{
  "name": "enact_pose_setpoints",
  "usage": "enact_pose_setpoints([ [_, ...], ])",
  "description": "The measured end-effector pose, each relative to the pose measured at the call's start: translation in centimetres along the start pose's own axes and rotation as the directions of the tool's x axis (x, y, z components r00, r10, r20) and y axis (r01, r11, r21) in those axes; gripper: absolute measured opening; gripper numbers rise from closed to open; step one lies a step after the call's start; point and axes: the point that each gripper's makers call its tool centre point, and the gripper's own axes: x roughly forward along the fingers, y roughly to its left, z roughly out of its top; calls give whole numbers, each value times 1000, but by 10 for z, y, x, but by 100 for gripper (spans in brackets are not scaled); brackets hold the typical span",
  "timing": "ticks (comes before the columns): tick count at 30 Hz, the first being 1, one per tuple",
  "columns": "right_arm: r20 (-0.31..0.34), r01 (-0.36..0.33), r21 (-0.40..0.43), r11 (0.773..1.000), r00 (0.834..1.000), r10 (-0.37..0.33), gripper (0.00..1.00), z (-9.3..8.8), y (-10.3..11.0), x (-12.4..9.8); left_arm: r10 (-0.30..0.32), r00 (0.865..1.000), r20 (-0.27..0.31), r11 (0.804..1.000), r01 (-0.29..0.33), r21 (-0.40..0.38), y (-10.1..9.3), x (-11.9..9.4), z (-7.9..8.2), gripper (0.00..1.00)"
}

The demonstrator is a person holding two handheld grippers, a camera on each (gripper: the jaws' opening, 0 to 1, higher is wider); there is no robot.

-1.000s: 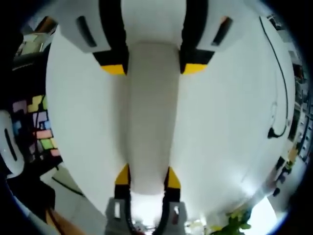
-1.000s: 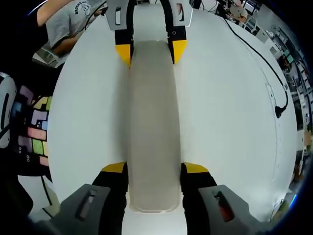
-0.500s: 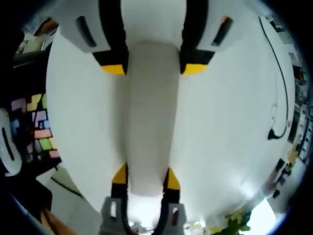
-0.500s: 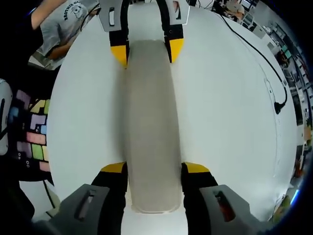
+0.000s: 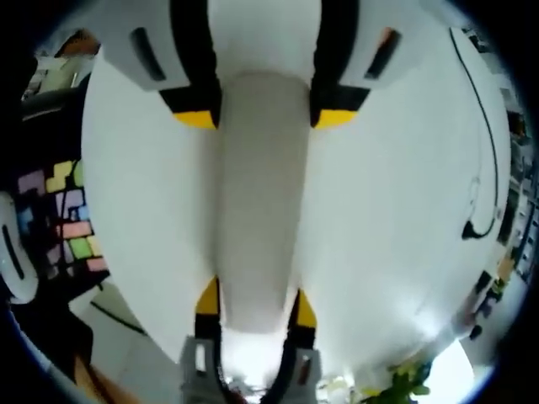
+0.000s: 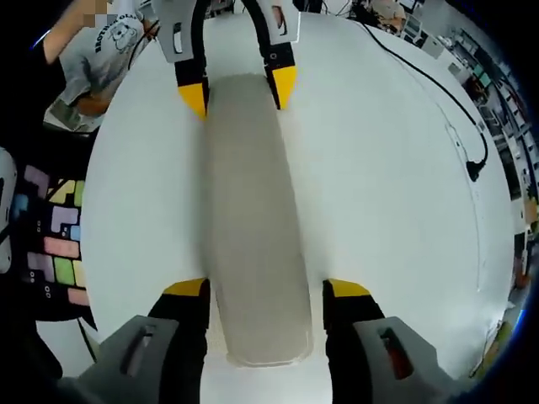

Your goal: Arrange the utensils inside the cutlery case until each visible utensil rests in its matching compartment.

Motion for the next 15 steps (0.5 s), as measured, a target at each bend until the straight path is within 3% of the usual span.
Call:
enact_pose_setpoints([
  [3,43,7,19,1000,999,-8,59,4,-3,-3,1,1000,-16,1000,-1,-12,1,-4,-2,49],
  [7,129,3,37,999,992,-8,64,6,-1,-13,54,996,64,998,-57,37,5,-16,8,71],
  [9,152,29,42,999,988,-35,67,6,-3,-20,66,994,82,997,-68,20,5,-23,8,77],
  [10,204,117,72,990,970,-130,68,10,-14,-31,74,993,95,997,-74,-8,5,-26,7,81],
  [11,218,130,76,989,965,-144,70,12,-15,-34,77,991,110,997,-76,-14,4,-29,7,84],
  [15,330,218,140,966,910,-253,72,18,-18,-58,132,973,191,991,-122,-62,9,-41,4,95],
])
